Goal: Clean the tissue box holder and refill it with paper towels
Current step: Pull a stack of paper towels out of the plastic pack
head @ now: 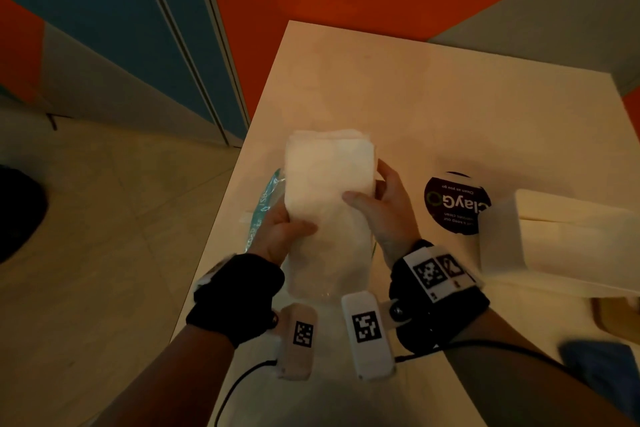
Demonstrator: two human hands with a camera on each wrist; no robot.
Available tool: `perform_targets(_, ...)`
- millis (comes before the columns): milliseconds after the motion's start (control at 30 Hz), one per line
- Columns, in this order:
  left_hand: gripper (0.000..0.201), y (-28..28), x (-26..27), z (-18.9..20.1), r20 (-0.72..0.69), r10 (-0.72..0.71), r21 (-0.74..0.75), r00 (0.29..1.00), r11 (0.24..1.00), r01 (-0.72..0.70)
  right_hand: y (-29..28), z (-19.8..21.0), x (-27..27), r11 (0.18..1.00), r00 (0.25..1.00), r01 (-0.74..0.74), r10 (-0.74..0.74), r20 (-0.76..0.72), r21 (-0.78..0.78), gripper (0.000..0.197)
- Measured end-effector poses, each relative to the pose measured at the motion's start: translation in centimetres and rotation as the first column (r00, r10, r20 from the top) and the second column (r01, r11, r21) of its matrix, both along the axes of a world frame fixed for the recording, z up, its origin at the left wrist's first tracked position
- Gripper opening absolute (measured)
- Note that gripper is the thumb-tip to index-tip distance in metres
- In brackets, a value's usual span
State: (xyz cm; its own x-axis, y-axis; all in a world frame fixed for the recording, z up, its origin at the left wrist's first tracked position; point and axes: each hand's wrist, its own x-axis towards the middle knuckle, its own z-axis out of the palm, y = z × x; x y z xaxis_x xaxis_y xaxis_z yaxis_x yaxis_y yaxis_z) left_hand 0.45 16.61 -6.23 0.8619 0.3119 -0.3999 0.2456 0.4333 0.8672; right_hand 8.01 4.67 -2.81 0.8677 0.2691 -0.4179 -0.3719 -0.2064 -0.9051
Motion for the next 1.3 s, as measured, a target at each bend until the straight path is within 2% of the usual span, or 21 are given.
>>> perform_targets(167,0.049,-0.6,0.7,1.3,-0.003,0.104,0.076,0.995,0.992,-0.103,0.3,0.1,-0.5,0.976,0.969,-0.046,0.096,0.227,-0.215,0.061)
perform_targets(333,0.047,-0.7,1.1,1.0,-0.078,0.119,0.298,0.99,0.95,-0.091,0.1,0.5,-0.6,0.982,0.957,0.006,0.05,0.287,-0.19,0.071)
perform_targets(400,0.046,-0.7,1.0,0.7,-0.077,0.107,0.326,0.991,0.942,-0.076,-0.1,0.5,-0.6,0.987,0.96,-0.008,0.053,0.273,-0.163,0.069)
perform_targets(500,0.049,-0.7,0.8,0.5,-0.071,0.089,0.332,0.994,0.941,-0.06,-0.1,0.8,-0.5,0.984,0.958,-0.086,0.125,0.258,-0.156,0.037)
perform_targets(567,0.051,-0.6,0.7,0.4,-0.068,0.084,0.312,0.994,0.948,-0.058,-0.3,0.9,-0.2,0.981,0.955,-0.151,0.176,0.24,-0.119,0.026)
perform_targets(733,0.055,-0.4,0.5,1.0,-0.025,0.079,0.172,0.997,0.982,-0.074,-0.7,1.3,0.0,0.975,0.961,-0.22,0.218,0.171,-0.006,0.025)
perform_targets(900,0.05,0.1,0.2,1.6,0.071,0.025,0.129,0.997,0.991,-0.034,-1.5,1.4,0.1,0.977,0.98,-0.163,0.145,0.136,0.134,0.035)
perform_targets(1067,0.048,-0.1,-0.2,1.8,0.033,-0.045,0.175,0.998,0.984,0.039,-1.6,1.4,0.1,0.957,0.993,-0.094,0.071,0.092,0.275,0.037)
perform_targets(1233,0.037,0.1,-1.3,1.9,0.015,-0.105,0.066,0.994,0.992,0.104,-1.8,1.5,1.0,0.909,0.997,0.075,-0.054,-0.063,0.411,0.03)
perform_targets(1300,0.044,0.6,-2.0,1.7,0.043,-0.109,-0.005,0.993,0.994,0.109,-2.0,1.5,1.5,0.873,0.978,0.179,-0.11,-0.175,0.454,0.029)
